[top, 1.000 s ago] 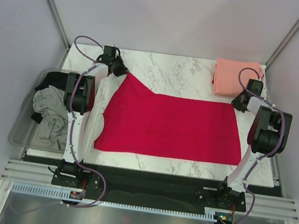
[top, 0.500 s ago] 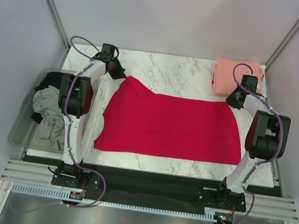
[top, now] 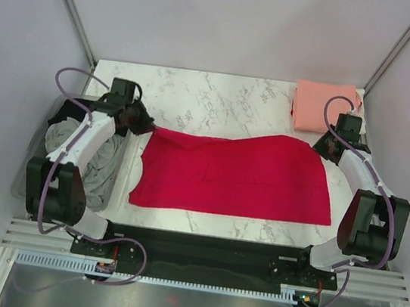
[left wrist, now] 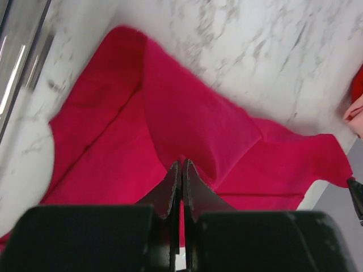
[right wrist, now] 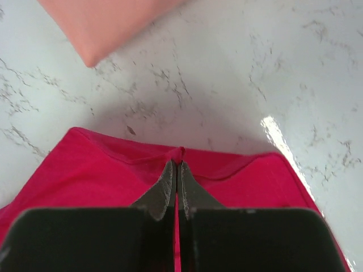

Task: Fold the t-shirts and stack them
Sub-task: Fold the tshirt

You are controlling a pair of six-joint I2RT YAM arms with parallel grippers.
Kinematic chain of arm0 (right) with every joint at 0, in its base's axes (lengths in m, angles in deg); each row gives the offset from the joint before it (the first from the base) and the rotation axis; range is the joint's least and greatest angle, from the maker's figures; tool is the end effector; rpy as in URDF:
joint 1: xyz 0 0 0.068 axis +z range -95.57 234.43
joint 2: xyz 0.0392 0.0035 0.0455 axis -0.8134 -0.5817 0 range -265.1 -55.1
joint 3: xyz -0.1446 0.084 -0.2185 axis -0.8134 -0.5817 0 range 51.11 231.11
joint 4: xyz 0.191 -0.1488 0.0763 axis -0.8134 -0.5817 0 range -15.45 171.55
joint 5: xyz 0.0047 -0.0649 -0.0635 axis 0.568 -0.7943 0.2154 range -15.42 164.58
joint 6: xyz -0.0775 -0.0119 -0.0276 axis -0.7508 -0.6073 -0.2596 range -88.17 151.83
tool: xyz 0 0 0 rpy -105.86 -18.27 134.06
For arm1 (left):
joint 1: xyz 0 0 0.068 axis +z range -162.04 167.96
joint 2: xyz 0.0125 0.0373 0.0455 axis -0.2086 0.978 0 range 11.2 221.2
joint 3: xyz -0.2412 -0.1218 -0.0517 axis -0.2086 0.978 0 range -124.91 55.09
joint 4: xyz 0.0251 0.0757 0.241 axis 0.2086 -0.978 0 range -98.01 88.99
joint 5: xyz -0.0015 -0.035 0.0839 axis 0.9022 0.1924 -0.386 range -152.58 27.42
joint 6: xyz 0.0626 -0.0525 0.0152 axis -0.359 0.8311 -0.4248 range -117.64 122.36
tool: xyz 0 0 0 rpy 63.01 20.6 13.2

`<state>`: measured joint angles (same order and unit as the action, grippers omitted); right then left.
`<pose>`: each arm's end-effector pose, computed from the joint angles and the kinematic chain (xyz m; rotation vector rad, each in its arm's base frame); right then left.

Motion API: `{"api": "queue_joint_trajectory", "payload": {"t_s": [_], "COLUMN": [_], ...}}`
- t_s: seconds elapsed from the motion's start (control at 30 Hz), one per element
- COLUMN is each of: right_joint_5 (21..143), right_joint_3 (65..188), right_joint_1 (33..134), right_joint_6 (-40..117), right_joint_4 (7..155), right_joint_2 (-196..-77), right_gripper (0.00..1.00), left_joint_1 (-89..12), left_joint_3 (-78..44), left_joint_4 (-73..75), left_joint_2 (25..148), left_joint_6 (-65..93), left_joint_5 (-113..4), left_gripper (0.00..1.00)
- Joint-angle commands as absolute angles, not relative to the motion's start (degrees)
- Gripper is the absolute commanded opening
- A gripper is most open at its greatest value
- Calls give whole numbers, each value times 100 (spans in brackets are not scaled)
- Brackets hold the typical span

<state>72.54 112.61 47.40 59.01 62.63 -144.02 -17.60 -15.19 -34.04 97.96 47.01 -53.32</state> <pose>0.3510 -0.0458 0.2180 0.7171 2.2721 0.1250 0.3409 -0.0450 0.2590 -0.7681 2.3878 -0.5761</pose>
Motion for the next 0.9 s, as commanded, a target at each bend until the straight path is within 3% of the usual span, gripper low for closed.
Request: {"api": "queue_joint_trajectory", "payload": {"t_s": [0.0, 0.2, 0.87], "right_joint_5": [7002, 7019, 7141], "right_joint_3": [11027, 10693, 9735], "right_joint_1": [4679, 4476, 3721], "right_joint_6": [5811, 5811, 5864], "right_joint_4": [6098, 5984, 5702], "right_joint_2": [-14018, -13640, -13077], "right_gripper": [0, 0, 0], "left_joint_1": [-1749, -1749, -1749], "left_joint_3": [-331, 797, 2169], "left_joint_4": [-3704, -3748, -3985], "left_joint_2": [9005, 7484, 6017], "left_joint_6": [5017, 5114, 5228], "left_joint_5": [-5186, -5186, -4869], "left_gripper": [2, 2, 2]}}
